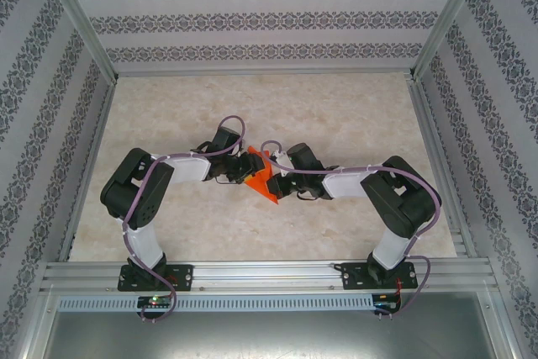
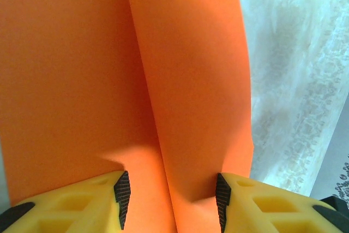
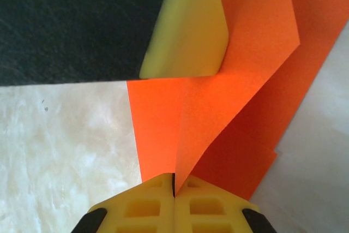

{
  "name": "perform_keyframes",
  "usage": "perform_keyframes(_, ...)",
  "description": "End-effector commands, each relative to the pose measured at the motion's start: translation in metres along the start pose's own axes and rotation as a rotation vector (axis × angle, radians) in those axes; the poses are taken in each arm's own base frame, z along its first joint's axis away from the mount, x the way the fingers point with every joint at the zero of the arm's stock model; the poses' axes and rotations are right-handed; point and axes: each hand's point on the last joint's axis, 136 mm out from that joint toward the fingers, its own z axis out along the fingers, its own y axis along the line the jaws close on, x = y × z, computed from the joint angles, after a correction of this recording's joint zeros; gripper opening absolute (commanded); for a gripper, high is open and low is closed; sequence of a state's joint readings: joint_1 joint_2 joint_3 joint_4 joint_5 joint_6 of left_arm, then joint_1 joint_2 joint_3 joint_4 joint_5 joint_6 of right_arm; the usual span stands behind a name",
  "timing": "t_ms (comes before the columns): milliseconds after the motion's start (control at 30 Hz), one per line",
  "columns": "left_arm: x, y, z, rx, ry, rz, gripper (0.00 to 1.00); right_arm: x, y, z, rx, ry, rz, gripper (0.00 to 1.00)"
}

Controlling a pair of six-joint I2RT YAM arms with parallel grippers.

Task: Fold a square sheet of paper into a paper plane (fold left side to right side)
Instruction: Fourth fold the wing at the center of the table.

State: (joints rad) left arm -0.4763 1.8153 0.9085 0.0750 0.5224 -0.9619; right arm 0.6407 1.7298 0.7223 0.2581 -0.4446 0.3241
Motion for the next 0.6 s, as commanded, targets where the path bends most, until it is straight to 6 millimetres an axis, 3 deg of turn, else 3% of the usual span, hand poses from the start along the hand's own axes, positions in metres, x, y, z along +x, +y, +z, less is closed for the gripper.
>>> perform_keyframes(0,0.007,0.007,0.007,-0.037,0.021,0.009,0.49,0.001,0.001,0.000,-0.036,-0.005,0.020,0.06)
perform_keyframes(300,0.007,0.008,0.007,-0.039,0.021,0.011,0.49,-0.019,0.008,-0.024,-0.096,-0.076,0.055,0.30)
perform_keyframes(567,0.008,0.007,0.006,-0.036,0.020,0.012,0.49,-0.045,0.004,-0.045,-0.192,-0.146,0.173,0.41)
